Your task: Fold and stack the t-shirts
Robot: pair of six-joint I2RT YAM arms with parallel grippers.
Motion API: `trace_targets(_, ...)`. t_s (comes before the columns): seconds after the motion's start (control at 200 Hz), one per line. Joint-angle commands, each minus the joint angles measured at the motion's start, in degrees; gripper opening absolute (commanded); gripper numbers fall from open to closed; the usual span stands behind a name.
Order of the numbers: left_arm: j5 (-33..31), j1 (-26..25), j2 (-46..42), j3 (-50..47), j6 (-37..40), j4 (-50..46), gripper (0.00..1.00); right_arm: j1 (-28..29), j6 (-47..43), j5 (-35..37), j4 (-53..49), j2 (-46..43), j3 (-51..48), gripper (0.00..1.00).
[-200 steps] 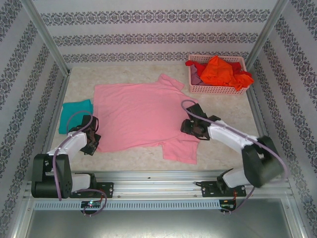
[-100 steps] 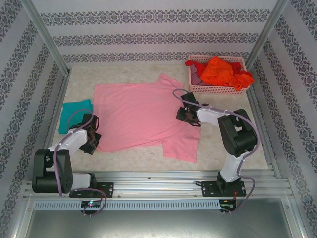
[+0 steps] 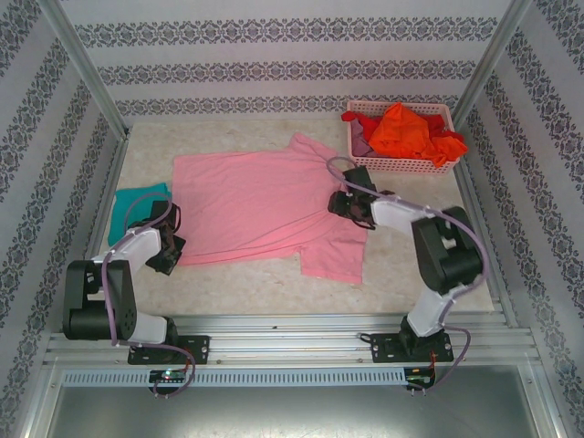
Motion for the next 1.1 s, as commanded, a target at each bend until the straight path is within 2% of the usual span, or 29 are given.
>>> trace_targets(0.0,-0.32,0.94,-2.63,-0.98,0.36,1.73,0.00,1.64,-0.42,4.42,-2.44,-9.97,-5.69,0.49)
trace_targets(0.19,0.01,1.00,-4.02,-2.09,0.12,1.61,0.00,5.91,5.19,10.66,-12.68,-22.52,-14.64,0.49)
trace_targets(0.36,0.35,1.00,-3.78,-2.29,0.09,2.49,0.00,8.86,10.57,12.62,-19.10,-26.38,-18.41,0.45)
trace_targets(0.699,0.74,1.00,-3.38,-2.58,0.46,2.93,0.00,12.67,14.47,12.43,-19.63,-21.29,-17.69,0.33)
trace_targets(1.094,0.77,1.00,-3.76,-3.12,0.63,3.20,0.00,12.69,13.13,13.65,-16.21,-12.55,-13.34,0.34)
